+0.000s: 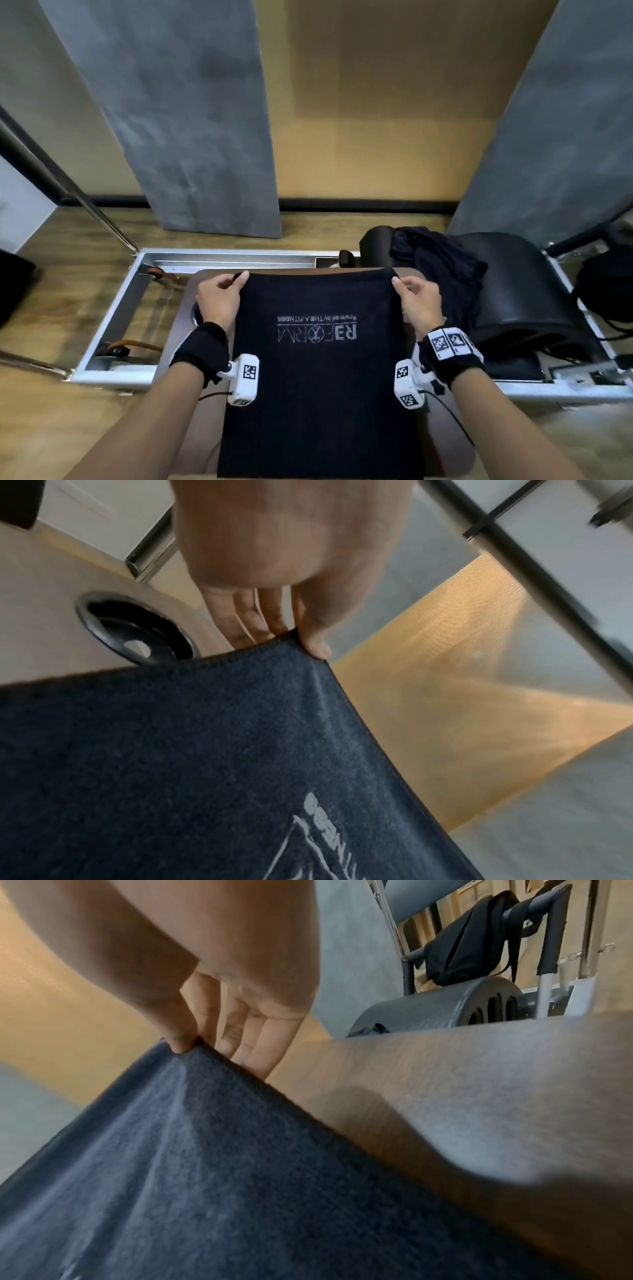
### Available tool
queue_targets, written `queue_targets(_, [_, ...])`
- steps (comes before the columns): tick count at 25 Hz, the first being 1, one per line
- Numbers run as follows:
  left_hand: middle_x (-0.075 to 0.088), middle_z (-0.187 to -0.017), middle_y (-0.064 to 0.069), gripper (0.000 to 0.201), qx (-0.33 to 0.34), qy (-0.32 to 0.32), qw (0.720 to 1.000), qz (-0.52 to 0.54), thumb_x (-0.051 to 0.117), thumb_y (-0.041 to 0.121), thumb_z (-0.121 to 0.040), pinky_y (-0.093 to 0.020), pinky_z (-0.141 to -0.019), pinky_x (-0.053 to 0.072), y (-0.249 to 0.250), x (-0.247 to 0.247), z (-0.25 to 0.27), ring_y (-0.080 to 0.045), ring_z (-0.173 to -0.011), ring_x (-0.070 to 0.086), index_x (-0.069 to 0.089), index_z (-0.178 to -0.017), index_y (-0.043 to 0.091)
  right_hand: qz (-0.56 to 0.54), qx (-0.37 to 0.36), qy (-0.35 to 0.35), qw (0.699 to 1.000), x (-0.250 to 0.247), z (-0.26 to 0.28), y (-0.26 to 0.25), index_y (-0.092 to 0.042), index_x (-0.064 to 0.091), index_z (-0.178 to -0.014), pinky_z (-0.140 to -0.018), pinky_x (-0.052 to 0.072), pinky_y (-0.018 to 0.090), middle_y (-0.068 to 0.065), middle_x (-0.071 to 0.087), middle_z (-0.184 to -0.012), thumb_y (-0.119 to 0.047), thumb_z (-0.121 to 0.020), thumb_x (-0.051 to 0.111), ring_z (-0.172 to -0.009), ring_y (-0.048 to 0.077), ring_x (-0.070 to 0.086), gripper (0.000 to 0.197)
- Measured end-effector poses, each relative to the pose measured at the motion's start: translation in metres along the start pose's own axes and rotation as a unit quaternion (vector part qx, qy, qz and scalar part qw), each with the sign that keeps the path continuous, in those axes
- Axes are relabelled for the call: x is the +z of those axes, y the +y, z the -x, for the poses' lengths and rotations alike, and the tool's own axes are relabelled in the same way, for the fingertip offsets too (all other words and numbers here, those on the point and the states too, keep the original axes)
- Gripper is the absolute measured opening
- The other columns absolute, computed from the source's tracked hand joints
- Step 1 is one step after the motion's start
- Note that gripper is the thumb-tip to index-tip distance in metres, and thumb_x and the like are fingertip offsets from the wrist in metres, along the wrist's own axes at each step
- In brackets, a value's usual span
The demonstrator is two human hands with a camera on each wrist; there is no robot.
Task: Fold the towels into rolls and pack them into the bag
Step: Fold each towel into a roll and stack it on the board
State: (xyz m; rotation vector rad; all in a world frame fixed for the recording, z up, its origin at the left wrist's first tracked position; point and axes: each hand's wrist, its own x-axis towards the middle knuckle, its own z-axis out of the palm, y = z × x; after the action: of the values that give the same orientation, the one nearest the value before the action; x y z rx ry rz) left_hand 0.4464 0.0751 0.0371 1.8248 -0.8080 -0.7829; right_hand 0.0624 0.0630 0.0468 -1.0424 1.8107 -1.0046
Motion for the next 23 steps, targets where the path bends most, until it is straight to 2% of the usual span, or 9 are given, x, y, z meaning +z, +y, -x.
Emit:
queue_targets(4, [0.079, -0.088, -0.012, 0.028, -0.036, 0.003, 0.996, -0.084, 0.088, 0.041, -0.085, -0.048, -0.089, 0.061, -0.003, 0.024, -0.027, -0.036, -0.092, 0.074, 0.082, -0.082, 0.014, 0.119, 0.006, 0.013, 0.993, 0.015, -0.032, 0.005, -0.014, 0.082, -0.098, -0.073, 0.052, 0.034, 0.004, 0.074, -0.090, -0.033, -0.096, 0.074, -0.077, 0.020, 0.063, 0.021])
queue_targets(6, [0.078, -0.079, -0.012, 0.026, -0.040, -0.002, 0.994, -0.099, 0.083, 0.038, -0.090, -0.045, -0.079, 0.062, -0.005, 0.033, -0.029, -0.032, -0.078, 0.074, 0.082, -0.087, 0.012, 0.151, 0.016, 0.001, 0.988, 0.021, -0.036, 0.005, -0.013, 0.081, -0.101, -0.067, 0.049, 0.033, 0.006, 0.072, -0.084, -0.030, -0.097, 0.074, -0.072, 0.022, 0.062, 0.019])
queue_targets(8, [0.077, -0.080, -0.016, 0.024, -0.061, -0.024, 0.996, -0.054, 0.072, 0.025, -0.101, -0.040, -0.065, 0.060, -0.009, 0.041, -0.020, -0.029, -0.070, 0.072, 0.076, -0.111, 0.004, 0.111, 0.035, -0.015, 0.993, 0.027, -0.030, 0.005, -0.010, 0.074, -0.109, -0.069, 0.057, 0.040, 0.020, 0.074, -0.081, -0.019, -0.100, 0.070, -0.071, 0.035, 0.067, 0.013])
queue_targets(11, [0.070, -0.106, -0.010, 0.039, 0.005, -0.034, 0.996, -0.082, 0.066, 0.018, -0.104, -0.041, -0.088, 0.060, -0.016, 0.032, 0.008, -0.024, -0.098, 0.070, 0.059, -0.141, 0.007, 0.015, 0.038, -0.007, 0.999, 0.024, -0.004, 0.009, -0.021, 0.058, -0.122, -0.061, 0.058, 0.042, 0.021, 0.075, -0.080, -0.010, -0.102, 0.065, -0.064, 0.036, 0.069, 0.024])
queue_targets(13, [0.064, -0.113, -0.002, 0.032, 0.126, -0.048, 0.982, -0.132, 0.067, 0.019, -0.102, -0.035, -0.097, 0.053, -0.024, 0.017, 0.037, -0.017, -0.102, 0.064, 0.064, -0.133, 0.012, 0.022, -0.002, -0.009, 1.000, 0.017, 0.025, 0.019, -0.020, 0.062, -0.115, -0.059, 0.060, 0.039, 0.014, 0.075, -0.081, -0.008, -0.101, 0.065, -0.065, 0.030, 0.073, 0.019])
queue_targets(15, [0.063, -0.098, 0.004, 0.008, 0.196, -0.084, 0.964, -0.161, 0.070, 0.020, -0.100, -0.033, -0.084, 0.054, -0.036, 0.001, 0.070, -0.013, -0.086, 0.061, 0.071, -0.107, 0.018, 0.055, -0.026, -0.056, 0.997, 0.009, 0.063, 0.034, -0.018, 0.069, -0.101, -0.052, 0.057, 0.033, 0.011, 0.075, -0.077, -0.005, -0.099, 0.067, -0.058, 0.023, 0.070, 0.013])
queue_targets(18, [0.061, -0.078, 0.008, 0.019, 0.201, -0.168, 0.938, -0.228, 0.075, 0.024, -0.096, -0.039, -0.068, 0.054, -0.065, -0.032, 0.117, -0.011, -0.070, 0.058, 0.067, -0.079, 0.024, 0.130, -0.033, -0.142, 0.981, -0.002, 0.127, 0.064, -0.021, 0.070, -0.090, -0.044, 0.048, 0.026, 0.009, 0.073, -0.067, -0.006, -0.095, 0.073, -0.046, 0.015, 0.062, 0.016])
queue_targets(21, [0.060, -0.075, 0.007, 0.025, 0.178, -0.219, 0.918, -0.278, 0.079, 0.025, -0.092, -0.044, -0.067, 0.056, -0.087, -0.063, 0.151, -0.014, -0.068, 0.060, 0.063, -0.073, 0.025, 0.212, -0.053, -0.139, 0.966, -0.018, 0.174, 0.095, -0.027, 0.069, -0.085, -0.043, 0.049, 0.023, 0.005, 0.068, -0.059, -0.009, -0.090, 0.078, -0.042, 0.006, 0.059, 0.021])
queue_targets(23, [0.058, -0.077, 0.008, 0.025, 0.171, -0.236, 0.906, -0.306, 0.081, 0.025, -0.090, -0.044, -0.068, 0.056, -0.097, -0.077, 0.166, -0.014, -0.071, 0.059, 0.061, -0.075, 0.027, 0.260, -0.042, -0.109, 0.959, -0.028, 0.192, 0.110, -0.030, 0.068, -0.084, -0.050, 0.055, 0.031, 0.001, 0.064, -0.054, -0.012, -0.087, 0.081, -0.050, 0.012, 0.063, 0.022])
